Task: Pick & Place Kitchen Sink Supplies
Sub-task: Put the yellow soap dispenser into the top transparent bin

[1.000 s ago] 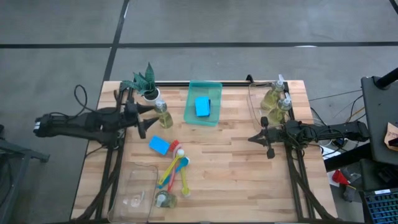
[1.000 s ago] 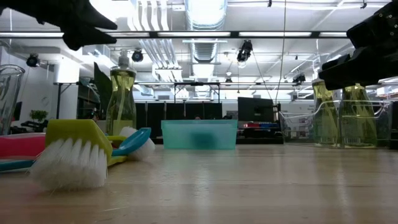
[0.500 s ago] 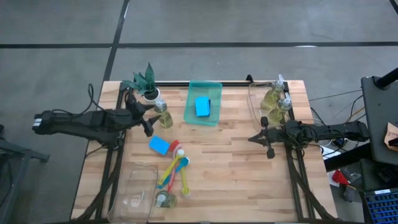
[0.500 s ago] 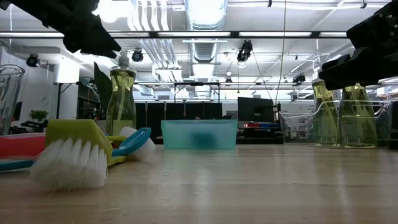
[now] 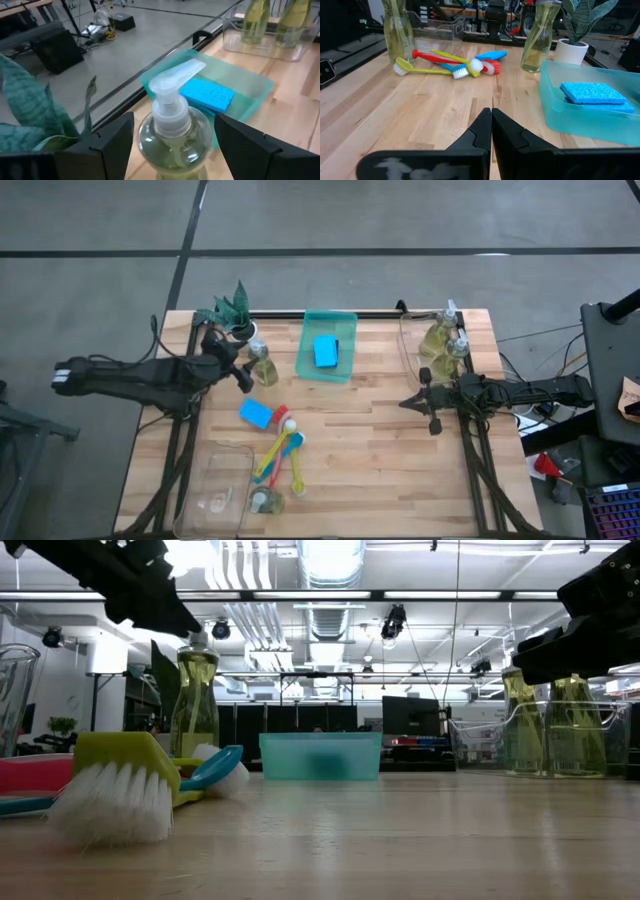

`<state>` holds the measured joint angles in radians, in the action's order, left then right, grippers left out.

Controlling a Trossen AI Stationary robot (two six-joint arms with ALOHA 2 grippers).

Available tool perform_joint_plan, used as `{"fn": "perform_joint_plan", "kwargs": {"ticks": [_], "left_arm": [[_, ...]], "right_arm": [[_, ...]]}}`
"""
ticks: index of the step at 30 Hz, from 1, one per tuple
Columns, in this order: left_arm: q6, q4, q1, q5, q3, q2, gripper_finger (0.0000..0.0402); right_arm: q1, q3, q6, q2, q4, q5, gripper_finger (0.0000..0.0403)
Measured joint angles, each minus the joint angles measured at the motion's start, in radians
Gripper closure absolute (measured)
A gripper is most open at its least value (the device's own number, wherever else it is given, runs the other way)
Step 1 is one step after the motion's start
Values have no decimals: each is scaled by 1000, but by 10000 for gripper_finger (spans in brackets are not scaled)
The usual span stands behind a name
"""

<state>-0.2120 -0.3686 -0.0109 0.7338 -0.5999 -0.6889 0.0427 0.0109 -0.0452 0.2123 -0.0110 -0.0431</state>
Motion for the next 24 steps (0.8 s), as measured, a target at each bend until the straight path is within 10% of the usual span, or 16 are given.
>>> {"fn": "perform_joint_plan", "kwargs": {"ticks": [15, 24], "left_arm": [[4, 60, 26, 50, 0, -89, 136], [0, 84, 49, 10, 0, -121, 222]], "right_arm": [[0, 0, 0, 0, 0, 0, 394], [0, 0, 0, 0, 0, 0, 394]]}}
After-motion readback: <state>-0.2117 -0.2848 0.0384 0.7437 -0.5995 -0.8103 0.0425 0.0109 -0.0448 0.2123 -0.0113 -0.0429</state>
